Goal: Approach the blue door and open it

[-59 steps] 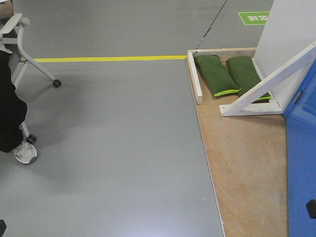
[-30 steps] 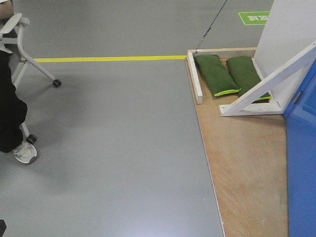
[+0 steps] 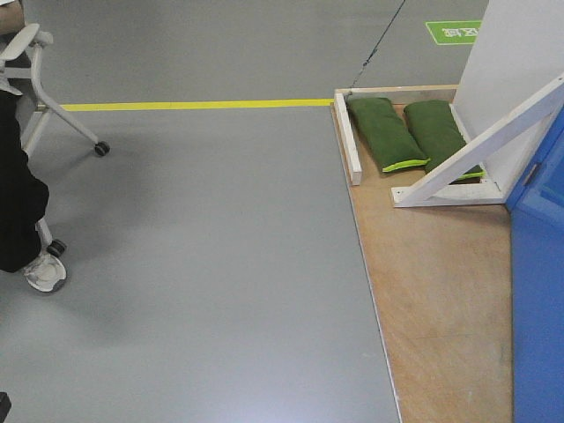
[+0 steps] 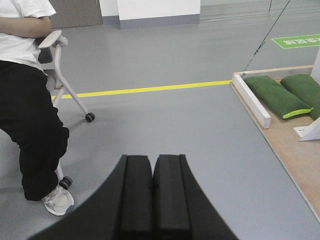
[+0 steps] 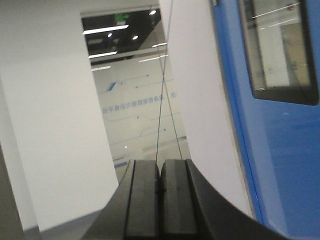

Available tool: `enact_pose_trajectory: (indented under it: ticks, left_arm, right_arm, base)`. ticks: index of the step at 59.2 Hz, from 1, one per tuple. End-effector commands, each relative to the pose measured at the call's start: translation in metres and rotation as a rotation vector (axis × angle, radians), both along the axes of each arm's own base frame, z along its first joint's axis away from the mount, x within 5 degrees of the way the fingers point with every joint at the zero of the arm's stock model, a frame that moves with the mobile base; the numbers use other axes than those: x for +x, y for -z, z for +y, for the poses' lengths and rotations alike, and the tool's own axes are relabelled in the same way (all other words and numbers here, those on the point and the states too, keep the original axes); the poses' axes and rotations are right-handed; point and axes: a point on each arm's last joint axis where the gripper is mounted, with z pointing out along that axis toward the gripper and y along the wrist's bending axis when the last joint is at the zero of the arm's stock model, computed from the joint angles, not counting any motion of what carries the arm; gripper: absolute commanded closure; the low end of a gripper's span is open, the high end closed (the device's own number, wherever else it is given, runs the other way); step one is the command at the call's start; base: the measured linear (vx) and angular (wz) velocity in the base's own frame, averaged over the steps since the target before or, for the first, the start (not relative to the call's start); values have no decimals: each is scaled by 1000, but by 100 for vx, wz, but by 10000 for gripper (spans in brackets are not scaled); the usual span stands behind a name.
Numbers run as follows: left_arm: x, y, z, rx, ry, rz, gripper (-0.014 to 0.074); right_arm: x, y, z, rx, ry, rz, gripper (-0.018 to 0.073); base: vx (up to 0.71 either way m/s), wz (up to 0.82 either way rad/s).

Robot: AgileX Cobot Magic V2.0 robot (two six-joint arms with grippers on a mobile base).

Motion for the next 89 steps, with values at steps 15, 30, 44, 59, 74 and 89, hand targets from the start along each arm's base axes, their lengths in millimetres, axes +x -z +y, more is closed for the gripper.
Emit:
enact_pose_trajectory:
  ticks: [15,30,44,59,74,89]
  left_arm:
    - [0,-18,-1,-6,7,-123,526]
    - [0,-18,-1,-6,7,-123,526]
    - [0,-18,-1,-6,7,-123,526]
    - [0,-18,-1,-6,7,-123,526]
    - [0,-18,-1,-6,7,-123,526]
    - [0,-18,-1,-6,7,-123,526]
  right_arm:
    - [-11,-19,-28,411,242,-396,564]
    - [-16,-16,-66,794,320,-772,564]
    - [-25,-1,-123,965,481,-955,564]
    - [-24,-16,-174,991,543,-962,564]
    - [-12,-36,-203,995,475,-915,564]
    - [6,-42,-191,1031,287,-764,564]
  base:
    - [0,0]
    - [0,0]
    - [0,0]
    - [0,0]
    - [0,0]
    - [0,0]
